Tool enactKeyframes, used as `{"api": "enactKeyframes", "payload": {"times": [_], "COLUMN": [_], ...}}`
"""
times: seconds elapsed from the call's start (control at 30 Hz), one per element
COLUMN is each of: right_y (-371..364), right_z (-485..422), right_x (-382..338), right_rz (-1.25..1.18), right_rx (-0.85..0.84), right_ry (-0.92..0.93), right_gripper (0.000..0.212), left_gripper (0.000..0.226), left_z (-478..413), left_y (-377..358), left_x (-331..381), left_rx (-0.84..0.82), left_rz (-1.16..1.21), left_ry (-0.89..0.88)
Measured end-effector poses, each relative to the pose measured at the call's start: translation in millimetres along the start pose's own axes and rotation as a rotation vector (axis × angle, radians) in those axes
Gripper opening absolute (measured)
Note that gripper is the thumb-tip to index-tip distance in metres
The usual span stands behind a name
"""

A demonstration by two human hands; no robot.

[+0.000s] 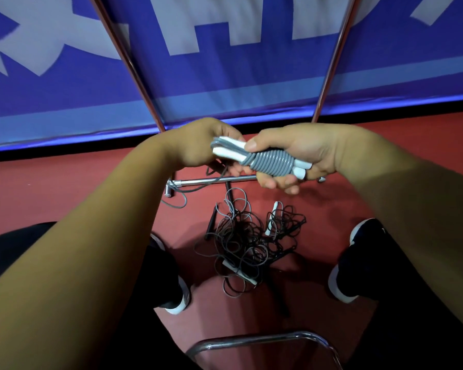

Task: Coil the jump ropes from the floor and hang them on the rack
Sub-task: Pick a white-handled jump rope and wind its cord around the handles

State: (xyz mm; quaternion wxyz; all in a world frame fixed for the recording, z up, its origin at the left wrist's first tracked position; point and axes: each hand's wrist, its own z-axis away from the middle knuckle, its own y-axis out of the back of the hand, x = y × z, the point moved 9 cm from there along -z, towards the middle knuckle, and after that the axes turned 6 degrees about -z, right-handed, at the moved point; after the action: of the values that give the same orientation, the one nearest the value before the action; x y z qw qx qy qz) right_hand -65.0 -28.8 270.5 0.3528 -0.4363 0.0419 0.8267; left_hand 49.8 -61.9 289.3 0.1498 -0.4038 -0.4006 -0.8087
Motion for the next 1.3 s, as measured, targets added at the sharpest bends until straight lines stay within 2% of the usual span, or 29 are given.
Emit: {"api": "enactKeyframes", "payload": {"times": [0.1, 0.17, 0.2, 0.3, 0.4, 0.5, 0.6, 0.73, 0.83, 0.93, 1.07, 1.17, 1.27, 1.3], "right_y": [-10.3, -8.6, -4.1, 17.9, 46.6, 63.1, 74.5, 77.8, 79.3, 81.1, 79.2, 78.6, 79.8, 79.8], "right_z": [8.5, 10.0, 8.5, -0.2, -10.2, -9.3, -6.5, -6.4, -5.1, -4.9, -3.5, -2.0, -1.1, -1.6], "right_x": [8.7, 13.6, 17.0, 29.1, 38.5, 28.9, 8.5, -6.8, -10.7, -11.0, -9.5, -10.5, -12.2, -11.9], "right_rz": [0.020, 0.112, 0.164, 0.226, 0.321, 0.385, 0.490, 0.429, 0.434, 0.419, 0.424, 0.391, 0.268, 0.193], "right_rx": [-0.090, -0.084, -0.051, 0.124, 0.285, 0.421, 0.551, 0.618, 0.638, 0.644, 0.642, 0.642, 0.664, 0.661], "right_ry": [-0.132, -0.178, -0.205, -0.272, -0.297, -0.232, -0.084, 0.076, 0.101, 0.111, 0.104, 0.126, 0.154, 0.163], "right_gripper": [0.046, 0.050, 0.053, 0.034, 0.046, 0.050, 0.041, 0.049, 0.043, 0.037, 0.027, 0.026, 0.034, 0.033], "left_gripper": [0.020, 0.018, 0.019, 0.017, 0.018, 0.020, 0.020, 0.025, 0.020, 0.023, 0.023, 0.030, 0.049, 0.048], "left_z": [1.0, 1.0, 1.5, 0.1, -2.7, -5.4, -6.5, -6.6, -2.5, -9.8, -16.3, -14.8, -12.8, -13.5], "left_y": [6.5, 12.5, 15.4, 21.8, 21.8, 12.0, 7.5, -4.8, -22.1, -16.1, 10.5, 12.1, 10.6, 12.3], "left_x": [4.0, 10.5, 15.1, 20.4, 16.0, 13.2, 9.5, -6.1, -12.8, -15.7, -11.0, -1.2, 0.2, -2.2], "left_rx": [0.011, 0.042, 0.064, 0.136, 0.166, 0.111, 0.119, 0.085, -0.002, 0.065, 0.263, 0.249, 0.223, 0.233], "left_rz": [-0.022, -0.027, -0.070, -0.191, -0.242, -0.225, -0.059, 0.081, 0.232, 0.264, 0.191, 0.292, 0.349, 0.328], "left_ry": [-0.002, -0.002, -0.008, 0.004, 0.047, 0.059, 0.081, 0.237, 0.334, 0.269, 0.145, 0.076, 0.127, 0.140]}}
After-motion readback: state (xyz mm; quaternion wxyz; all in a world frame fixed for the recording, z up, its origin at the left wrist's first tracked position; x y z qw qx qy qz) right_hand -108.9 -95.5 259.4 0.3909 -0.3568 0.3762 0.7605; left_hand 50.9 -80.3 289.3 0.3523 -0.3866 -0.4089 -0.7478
